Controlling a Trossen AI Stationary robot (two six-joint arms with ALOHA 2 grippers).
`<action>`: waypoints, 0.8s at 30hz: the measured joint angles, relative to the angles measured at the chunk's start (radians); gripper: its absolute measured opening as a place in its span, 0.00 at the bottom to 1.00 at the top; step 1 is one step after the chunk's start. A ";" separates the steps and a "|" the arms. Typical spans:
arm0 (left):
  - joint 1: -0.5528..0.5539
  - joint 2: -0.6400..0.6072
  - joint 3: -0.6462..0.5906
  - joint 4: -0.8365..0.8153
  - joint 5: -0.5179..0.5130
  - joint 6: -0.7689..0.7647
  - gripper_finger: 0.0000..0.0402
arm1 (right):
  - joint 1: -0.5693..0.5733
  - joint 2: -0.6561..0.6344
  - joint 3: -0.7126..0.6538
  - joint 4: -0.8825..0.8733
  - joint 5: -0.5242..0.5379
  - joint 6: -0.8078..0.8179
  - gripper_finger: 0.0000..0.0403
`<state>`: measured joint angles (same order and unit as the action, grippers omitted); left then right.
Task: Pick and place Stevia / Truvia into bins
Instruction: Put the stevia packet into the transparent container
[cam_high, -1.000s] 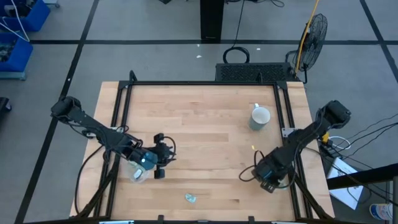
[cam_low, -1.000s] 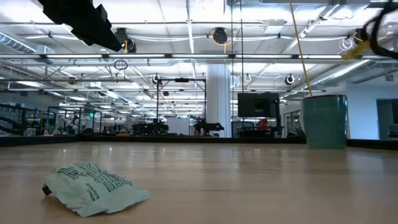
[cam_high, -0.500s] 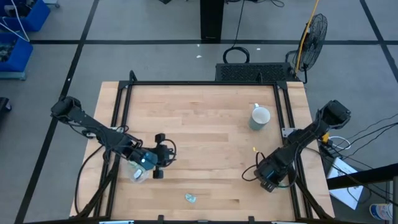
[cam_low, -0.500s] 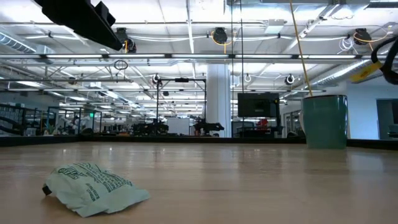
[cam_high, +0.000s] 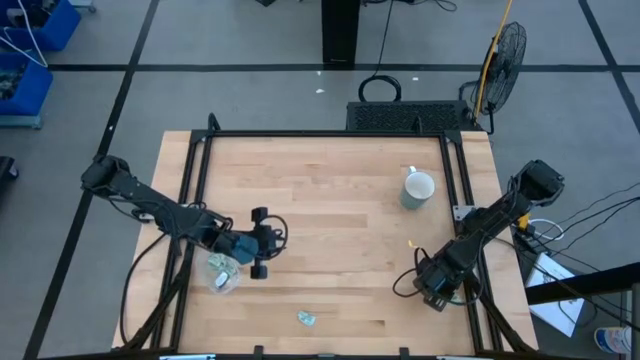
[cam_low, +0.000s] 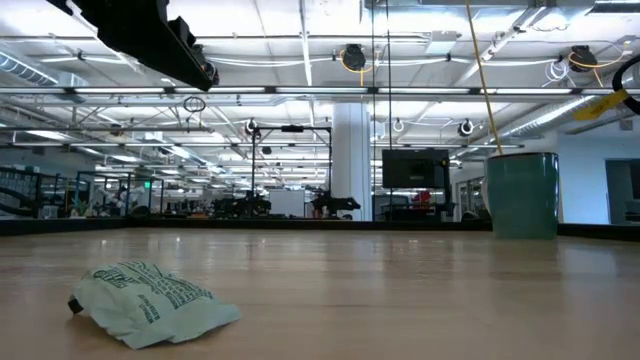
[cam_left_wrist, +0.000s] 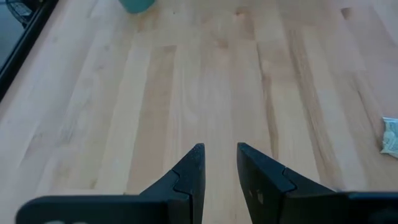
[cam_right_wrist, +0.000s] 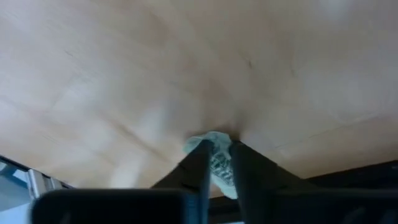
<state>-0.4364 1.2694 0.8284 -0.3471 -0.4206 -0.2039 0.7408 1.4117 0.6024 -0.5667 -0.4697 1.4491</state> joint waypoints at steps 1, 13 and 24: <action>0.002 0.000 0.000 0.000 0.000 0.000 0.25 | -0.001 0.000 0.000 0.004 0.001 -0.003 0.11; 0.051 0.000 0.000 0.001 -0.001 0.073 0.25 | -0.096 0.004 -0.002 0.476 0.429 -0.307 0.01; 0.135 0.000 0.000 0.030 -0.029 0.154 0.25 | -0.428 0.003 -0.001 1.029 0.821 -1.238 0.00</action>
<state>-0.3017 1.2694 0.8284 -0.3171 -0.4500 -0.0502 0.3126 1.4151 0.6010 0.4620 0.3508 0.2110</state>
